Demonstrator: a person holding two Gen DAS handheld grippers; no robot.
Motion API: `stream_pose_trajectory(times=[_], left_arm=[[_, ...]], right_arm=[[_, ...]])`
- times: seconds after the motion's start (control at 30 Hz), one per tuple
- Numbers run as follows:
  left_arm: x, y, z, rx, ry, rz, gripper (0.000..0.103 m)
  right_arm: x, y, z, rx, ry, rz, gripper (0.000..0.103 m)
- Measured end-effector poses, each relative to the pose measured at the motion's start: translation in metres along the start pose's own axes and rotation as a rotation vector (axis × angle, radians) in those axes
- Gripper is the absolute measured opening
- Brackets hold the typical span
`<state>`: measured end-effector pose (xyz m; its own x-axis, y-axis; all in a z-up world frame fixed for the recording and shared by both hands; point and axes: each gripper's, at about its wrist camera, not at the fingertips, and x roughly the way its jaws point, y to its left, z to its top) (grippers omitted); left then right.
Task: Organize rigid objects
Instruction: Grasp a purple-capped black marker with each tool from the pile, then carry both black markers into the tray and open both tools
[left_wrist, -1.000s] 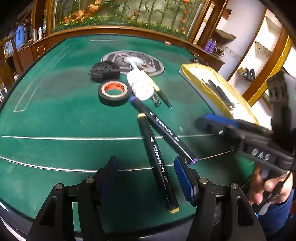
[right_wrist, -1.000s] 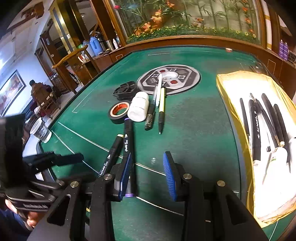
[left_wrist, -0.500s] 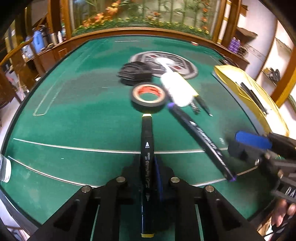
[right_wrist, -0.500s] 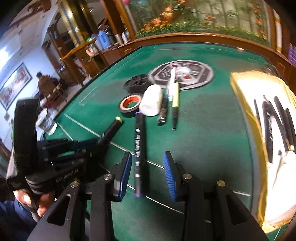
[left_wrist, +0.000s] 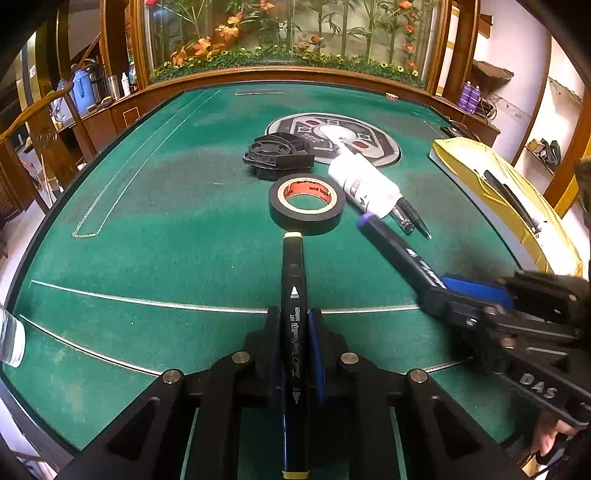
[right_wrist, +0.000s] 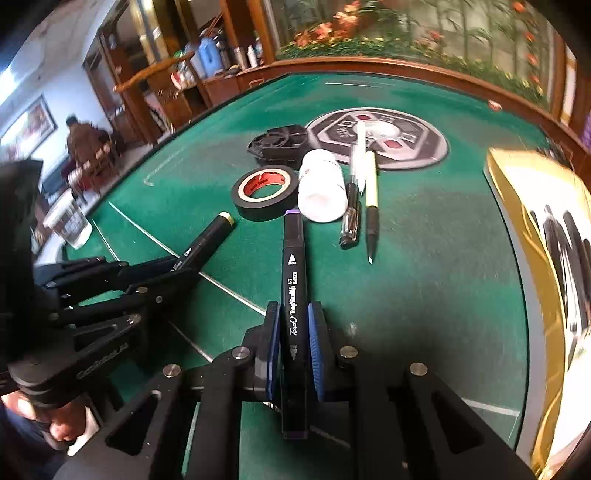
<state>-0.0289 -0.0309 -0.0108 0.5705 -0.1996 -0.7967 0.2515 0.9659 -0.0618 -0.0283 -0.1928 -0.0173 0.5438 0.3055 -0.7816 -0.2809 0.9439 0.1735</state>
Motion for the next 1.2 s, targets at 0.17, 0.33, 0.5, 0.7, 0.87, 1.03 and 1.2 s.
stream_pose_trajectory(times=[0.17, 0.33, 0.5, 0.7, 0.87, 1.03, 1.2], left_arm=[[-0.004, -0.003, 0.002, -0.023, 0.003, -0.062, 0.015], [-0.013, -0.016, 0.005, -0.008, -0.016, -0.086, 0.015], [-0.017, -0.029, 0.009, 0.005, -0.022, -0.099, 0.015], [-0.019, -0.045, 0.009, 0.039, -0.019, -0.118, 0.015], [-0.025, -0.053, 0.012, 0.05, -0.029, -0.135, 0.015], [-0.03, -0.061, 0.017, 0.062, -0.034, -0.157, 0.015], [-0.033, -0.07, 0.019, 0.082, -0.04, -0.169, 0.015]], right_arm=[[-0.022, -0.004, -0.01, 0.033, -0.057, 0.068, 0.014], [-0.03, -0.006, -0.014, 0.048, -0.081, 0.092, 0.014], [-0.035, -0.02, -0.018, 0.094, -0.093, 0.101, 0.014], [-0.046, -0.032, -0.022, 0.134, -0.118, 0.089, 0.014], [-0.054, -0.041, -0.023, 0.158, -0.131, 0.082, 0.014], [-0.064, -0.047, -0.024, 0.173, -0.153, 0.073, 0.014], [-0.076, -0.057, -0.026, 0.196, -0.181, 0.064, 0.014]])
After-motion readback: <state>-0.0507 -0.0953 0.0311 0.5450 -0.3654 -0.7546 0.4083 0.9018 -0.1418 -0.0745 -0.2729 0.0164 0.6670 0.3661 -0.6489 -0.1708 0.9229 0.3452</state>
